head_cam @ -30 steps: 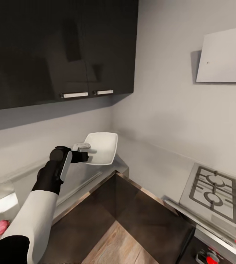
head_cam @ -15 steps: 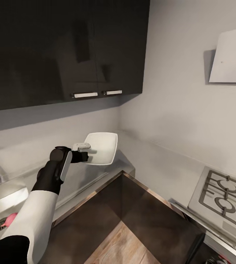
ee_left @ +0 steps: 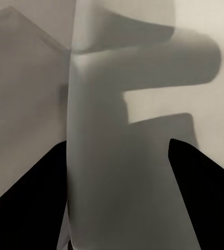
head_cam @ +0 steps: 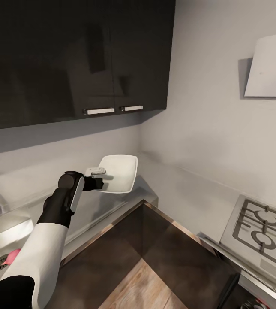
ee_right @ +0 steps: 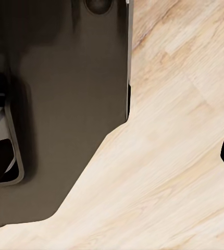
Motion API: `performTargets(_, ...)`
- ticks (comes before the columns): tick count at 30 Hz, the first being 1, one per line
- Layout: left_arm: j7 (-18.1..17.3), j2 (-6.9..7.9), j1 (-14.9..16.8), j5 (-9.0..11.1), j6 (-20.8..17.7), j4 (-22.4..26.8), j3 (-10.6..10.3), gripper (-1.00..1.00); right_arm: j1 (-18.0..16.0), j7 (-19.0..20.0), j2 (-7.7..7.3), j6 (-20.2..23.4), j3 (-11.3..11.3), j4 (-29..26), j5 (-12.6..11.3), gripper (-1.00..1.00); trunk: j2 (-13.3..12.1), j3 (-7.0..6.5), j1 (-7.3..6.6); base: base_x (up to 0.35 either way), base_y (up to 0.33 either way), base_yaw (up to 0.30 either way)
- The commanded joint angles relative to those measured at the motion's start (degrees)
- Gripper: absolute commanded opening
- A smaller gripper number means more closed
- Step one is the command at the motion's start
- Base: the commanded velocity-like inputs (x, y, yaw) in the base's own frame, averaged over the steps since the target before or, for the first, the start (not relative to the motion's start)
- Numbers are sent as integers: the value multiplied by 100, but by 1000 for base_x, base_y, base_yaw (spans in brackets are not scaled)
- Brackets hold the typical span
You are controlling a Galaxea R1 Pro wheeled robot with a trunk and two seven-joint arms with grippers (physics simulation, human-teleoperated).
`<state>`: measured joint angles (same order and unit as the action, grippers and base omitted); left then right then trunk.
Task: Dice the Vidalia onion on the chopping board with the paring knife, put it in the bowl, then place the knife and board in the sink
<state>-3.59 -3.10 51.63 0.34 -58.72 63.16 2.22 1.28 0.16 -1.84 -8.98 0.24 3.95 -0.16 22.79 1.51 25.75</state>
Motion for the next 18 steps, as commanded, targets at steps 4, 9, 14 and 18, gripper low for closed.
performTargets(4,-28,-6,5,10,-26,4,18,-100,-5,2,-1,-34,2,13,-2,100,13,12,4,0,0,110)
performTargets(9,-28,-6,5,10,-26,4,19,-100,-5,2,-1,-34,2,10,-2,100,13,12,4,0,0,199)
performTargets(14,-28,-6,5,10,-26,4,17,-100,-5,2,-1,-34,2,10,-2,100,13,12,4,0,0,276)
performTargets(18,-28,-6,5,10,-26,4,19,-100,-5,2,-1,-34,2,10,-2,100,13,12,4,0,0,292)
